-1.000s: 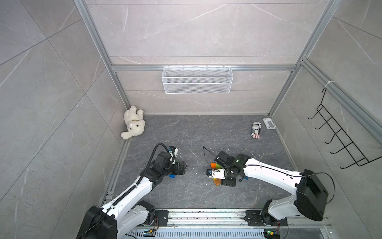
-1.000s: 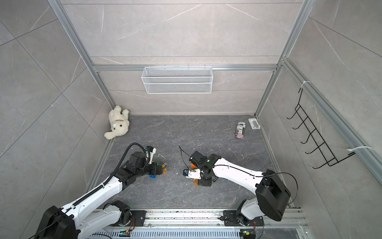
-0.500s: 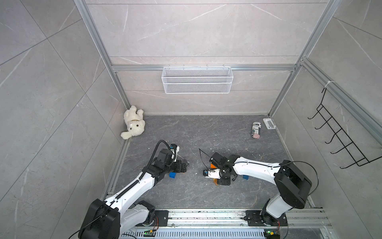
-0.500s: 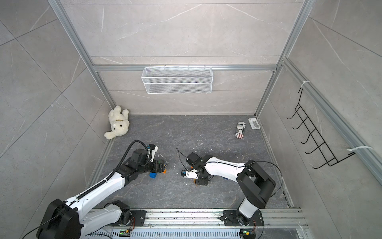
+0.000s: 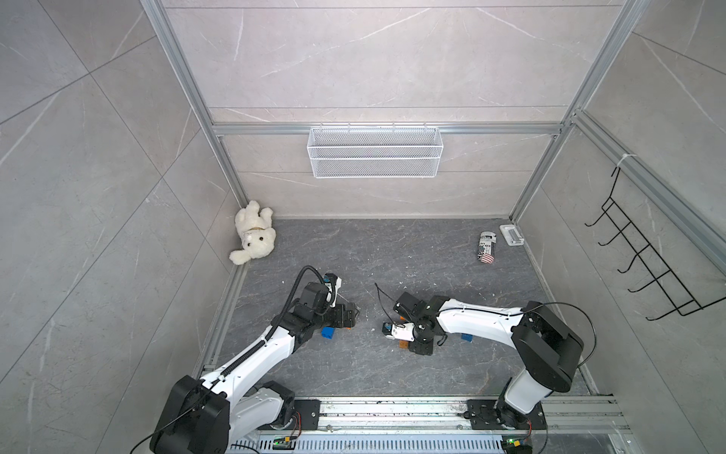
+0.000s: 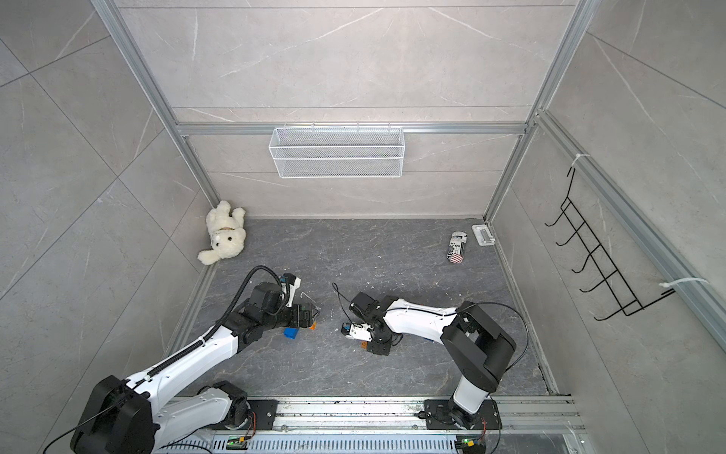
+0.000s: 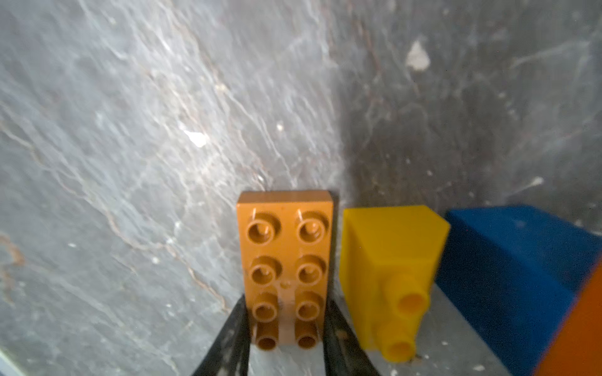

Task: Assemble a fork with lego
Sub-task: Pick up the lego brick from the center of the board.

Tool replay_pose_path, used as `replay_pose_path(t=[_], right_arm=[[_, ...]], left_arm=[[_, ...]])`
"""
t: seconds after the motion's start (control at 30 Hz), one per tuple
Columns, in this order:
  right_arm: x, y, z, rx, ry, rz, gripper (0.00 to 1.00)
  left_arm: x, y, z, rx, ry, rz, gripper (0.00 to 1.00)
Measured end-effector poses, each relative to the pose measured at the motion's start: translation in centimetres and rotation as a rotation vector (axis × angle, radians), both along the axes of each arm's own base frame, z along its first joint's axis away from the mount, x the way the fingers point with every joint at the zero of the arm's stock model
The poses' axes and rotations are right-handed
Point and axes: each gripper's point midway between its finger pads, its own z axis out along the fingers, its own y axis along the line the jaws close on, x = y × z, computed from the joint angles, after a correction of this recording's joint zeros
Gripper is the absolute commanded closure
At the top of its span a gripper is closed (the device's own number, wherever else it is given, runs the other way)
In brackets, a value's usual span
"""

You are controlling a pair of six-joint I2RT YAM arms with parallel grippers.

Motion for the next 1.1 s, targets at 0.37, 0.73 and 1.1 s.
replay_pose_path(t=[0.37,0.73,1.1], right_arm=[[-1.9,0.9,0.2,0.057,0.04,-0.043,0.47],[-1.7,0.8,0.5,0.086,0.06,-0.06,0.52],[-2.1,0.9,0.2,0.088,0.087,-0.061,0.53]], left_arm=[[-0.6,0.3,1.2,-0.027,-0.034,0.008,0.06],[-0.8,0.4,0.9,-0.029,-0.022,0.016,0.06],[-0.8,0.4,0.9,-0.03,-0.021,0.016,0.06]])
